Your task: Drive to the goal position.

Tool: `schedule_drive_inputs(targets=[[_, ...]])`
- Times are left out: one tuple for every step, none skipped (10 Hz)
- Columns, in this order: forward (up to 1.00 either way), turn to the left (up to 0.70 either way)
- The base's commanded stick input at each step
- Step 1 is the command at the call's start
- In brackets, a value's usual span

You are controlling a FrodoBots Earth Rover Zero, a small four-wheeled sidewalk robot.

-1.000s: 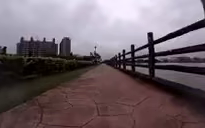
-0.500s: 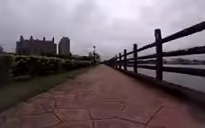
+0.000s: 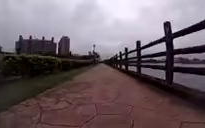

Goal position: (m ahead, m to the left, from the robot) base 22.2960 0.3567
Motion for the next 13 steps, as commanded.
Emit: schedule_drive_inputs(targets=[[1.00, 0.00], [1.00, 0.00], [1.00, 0.00], [1.00, 0.00], [1.00, 0.00], [1.00, 0.00], [1.00, 0.00], [1.00, 0.00], [1.00, 0.00], [1.00, 0.00], [1.00, 0.00], [1.00, 0.00], [1.00, 0.00]])
